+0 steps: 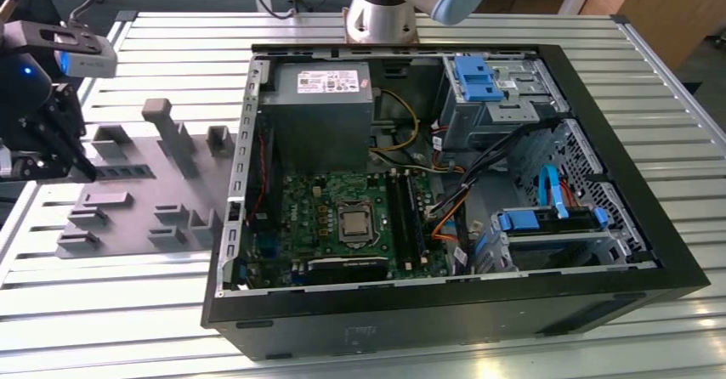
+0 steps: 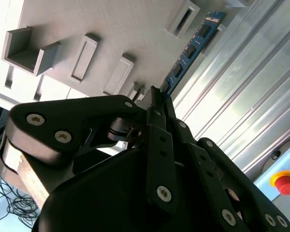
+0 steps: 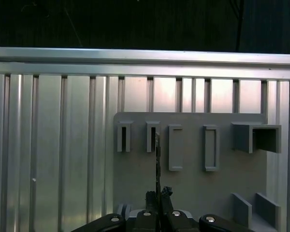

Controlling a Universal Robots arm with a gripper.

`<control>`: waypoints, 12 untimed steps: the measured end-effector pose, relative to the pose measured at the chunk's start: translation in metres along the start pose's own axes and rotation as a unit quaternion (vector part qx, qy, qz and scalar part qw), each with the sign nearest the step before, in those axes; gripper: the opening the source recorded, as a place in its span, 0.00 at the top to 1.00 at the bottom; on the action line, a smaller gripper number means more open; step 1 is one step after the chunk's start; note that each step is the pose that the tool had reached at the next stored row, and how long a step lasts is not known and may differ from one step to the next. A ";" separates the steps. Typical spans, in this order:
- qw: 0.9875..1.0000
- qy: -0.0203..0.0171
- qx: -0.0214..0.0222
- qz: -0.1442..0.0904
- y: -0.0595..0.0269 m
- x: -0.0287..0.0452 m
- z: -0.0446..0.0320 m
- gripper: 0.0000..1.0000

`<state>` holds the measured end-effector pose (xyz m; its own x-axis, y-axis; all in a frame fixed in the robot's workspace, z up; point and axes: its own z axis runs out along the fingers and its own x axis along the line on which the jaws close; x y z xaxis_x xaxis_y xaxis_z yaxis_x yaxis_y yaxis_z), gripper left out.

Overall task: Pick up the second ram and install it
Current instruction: 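Pick up the second ram and move it above second insertion slot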

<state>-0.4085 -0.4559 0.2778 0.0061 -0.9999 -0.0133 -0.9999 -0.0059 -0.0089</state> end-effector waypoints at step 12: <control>1.000 0.000 0.000 0.000 -0.0001 -0.0001 -0.0081 0.86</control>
<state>-0.4085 -0.4559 0.2859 0.0061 -0.9999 -0.0133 -0.9999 -0.0059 -0.0089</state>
